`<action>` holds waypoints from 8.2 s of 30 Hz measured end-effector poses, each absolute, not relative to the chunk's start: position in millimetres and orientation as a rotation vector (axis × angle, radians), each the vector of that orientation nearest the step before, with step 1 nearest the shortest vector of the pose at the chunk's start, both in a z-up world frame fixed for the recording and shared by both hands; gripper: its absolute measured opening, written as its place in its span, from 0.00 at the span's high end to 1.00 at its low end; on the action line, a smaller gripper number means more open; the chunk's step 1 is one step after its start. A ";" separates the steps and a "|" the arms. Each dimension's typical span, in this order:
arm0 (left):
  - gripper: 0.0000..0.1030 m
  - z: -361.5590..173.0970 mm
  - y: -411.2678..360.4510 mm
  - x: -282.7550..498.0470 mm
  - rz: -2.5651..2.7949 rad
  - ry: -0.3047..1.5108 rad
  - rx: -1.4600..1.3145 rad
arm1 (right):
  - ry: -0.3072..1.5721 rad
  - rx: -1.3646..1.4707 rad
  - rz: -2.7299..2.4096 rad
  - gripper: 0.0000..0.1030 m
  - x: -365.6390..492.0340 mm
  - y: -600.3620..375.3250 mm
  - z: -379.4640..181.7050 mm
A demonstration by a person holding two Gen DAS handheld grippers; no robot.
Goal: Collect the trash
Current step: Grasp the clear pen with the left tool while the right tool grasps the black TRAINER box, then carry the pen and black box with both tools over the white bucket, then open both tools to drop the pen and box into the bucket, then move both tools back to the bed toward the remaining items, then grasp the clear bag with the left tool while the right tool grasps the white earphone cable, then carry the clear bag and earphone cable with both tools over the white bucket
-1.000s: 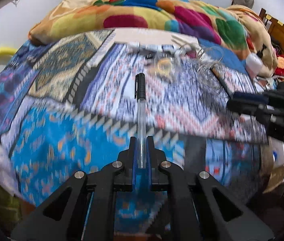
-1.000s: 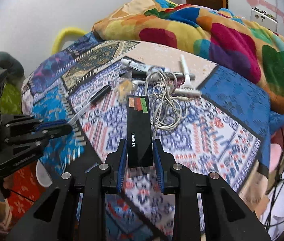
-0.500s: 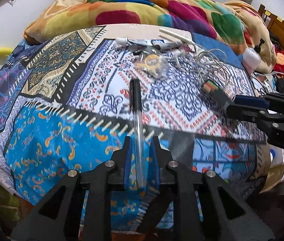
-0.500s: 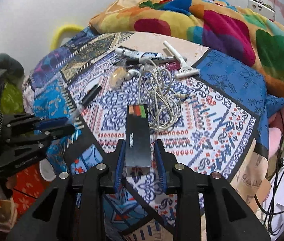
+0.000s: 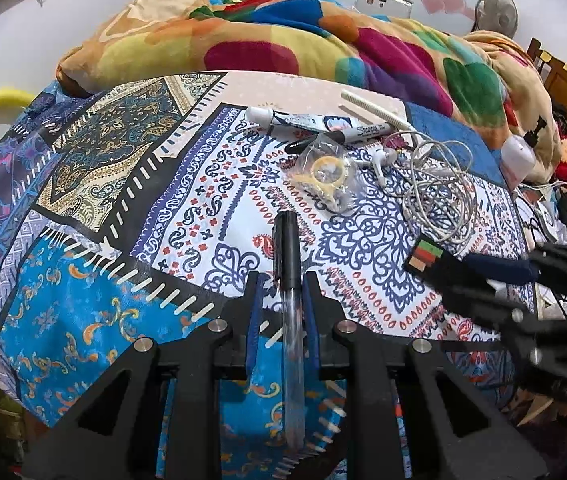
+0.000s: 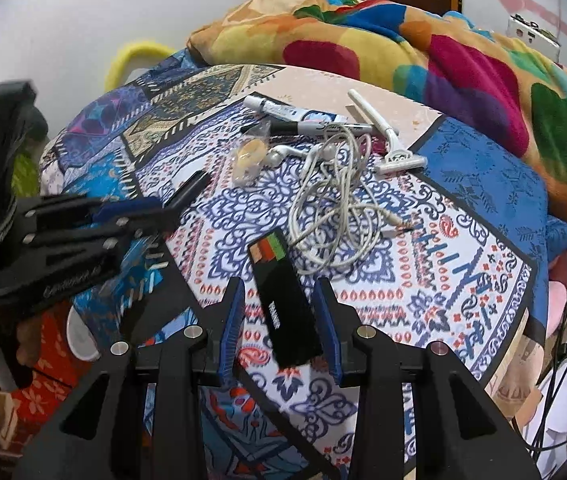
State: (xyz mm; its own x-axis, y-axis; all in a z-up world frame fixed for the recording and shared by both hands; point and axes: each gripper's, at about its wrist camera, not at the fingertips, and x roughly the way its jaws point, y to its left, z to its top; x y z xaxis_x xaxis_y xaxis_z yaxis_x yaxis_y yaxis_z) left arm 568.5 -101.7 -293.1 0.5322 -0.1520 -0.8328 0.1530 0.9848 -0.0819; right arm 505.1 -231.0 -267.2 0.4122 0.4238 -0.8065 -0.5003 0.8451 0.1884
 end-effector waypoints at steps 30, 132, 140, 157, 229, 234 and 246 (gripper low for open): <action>0.88 -207.3 -84.2 505.3 -0.200 0.876 -0.072 | 0.868 -0.106 0.558 0.79 468.8 -214.3 -210.0; 0.73 -241.1 222.3 248.1 0.397 0.987 -0.397 | 1.006 -0.272 0.980 0.57 333.3 80.7 -191.1; 0.73 -183.3 171.9 250.9 0.345 0.888 -0.317 | 0.894 -0.190 0.925 0.57 330.9 18.1 -143.4; 0.62 -136.1 16.7 352.3 0.083 0.828 -0.142 | 0.775 -0.060 0.649 0.57 366.0 -147.9 -112.3; 0.74 -278.8 -109.5 589.9 -0.238 0.946 -0.119 | 0.917 0.078 0.468 0.95 533.3 -255.0 -248.4; 0.75 -269.2 -104.4 561.7 -0.216 0.940 -0.068 | 0.900 0.080 0.458 0.95 519.8 -257.6 -233.2; 0.75 -217.4 -81.8 498.3 -0.177 0.870 -0.118 | 0.800 0.061 0.431 0.95 486.3 -259.3 -171.7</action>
State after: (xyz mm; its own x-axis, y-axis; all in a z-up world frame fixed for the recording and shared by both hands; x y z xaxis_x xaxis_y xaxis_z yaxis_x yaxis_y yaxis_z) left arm 498.3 -81.8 -217.4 0.6317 -0.2021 -0.7484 0.1058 0.9789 -0.1750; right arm 486.3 -259.3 -171.7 0.6148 0.3964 -0.6818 -0.3510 0.9117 0.2136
